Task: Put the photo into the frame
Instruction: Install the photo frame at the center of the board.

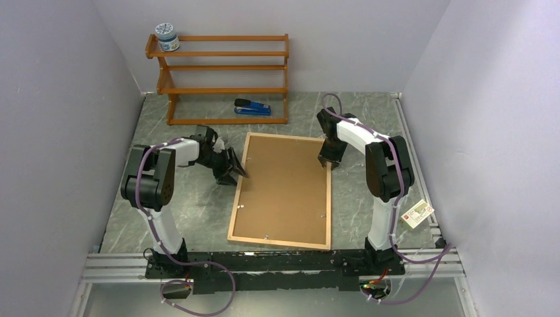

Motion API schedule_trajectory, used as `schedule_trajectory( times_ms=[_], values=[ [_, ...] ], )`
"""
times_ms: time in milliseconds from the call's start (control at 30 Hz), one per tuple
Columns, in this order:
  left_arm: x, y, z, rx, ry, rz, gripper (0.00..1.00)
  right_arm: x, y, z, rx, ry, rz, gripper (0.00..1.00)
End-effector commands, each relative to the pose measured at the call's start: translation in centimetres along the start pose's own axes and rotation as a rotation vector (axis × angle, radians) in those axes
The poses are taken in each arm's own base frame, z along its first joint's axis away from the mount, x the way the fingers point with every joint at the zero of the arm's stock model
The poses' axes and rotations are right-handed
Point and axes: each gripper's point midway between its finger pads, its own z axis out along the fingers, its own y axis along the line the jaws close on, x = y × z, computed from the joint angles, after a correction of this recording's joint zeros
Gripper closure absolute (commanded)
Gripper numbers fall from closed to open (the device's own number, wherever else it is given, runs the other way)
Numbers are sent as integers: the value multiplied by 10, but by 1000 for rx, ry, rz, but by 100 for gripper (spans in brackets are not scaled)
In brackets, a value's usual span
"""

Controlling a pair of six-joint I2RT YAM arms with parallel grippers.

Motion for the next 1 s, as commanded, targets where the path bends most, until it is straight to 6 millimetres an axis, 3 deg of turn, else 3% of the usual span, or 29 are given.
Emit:
schedule_trajectory(
  times_ms=[0,133,300,500,700,967],
  values=[
    [14,5,18,-20,59,34,38,12,-3,1,35,35,-25,80],
    [15,5,20,-23,62,34,38,9,-1,-1,50,22,-37,85],
    [15,9,21,-53,63,32,39,12,2,-3,68,36,-42,85],
    [16,12,23,-73,64,29,39,11,-8,-2,151,48,-20,94],
    [16,14,23,-89,58,27,39,9,-18,-2,221,39,-9,96],
    [16,15,23,-95,56,22,39,3,-17,0,244,30,-8,100]
  ],
)
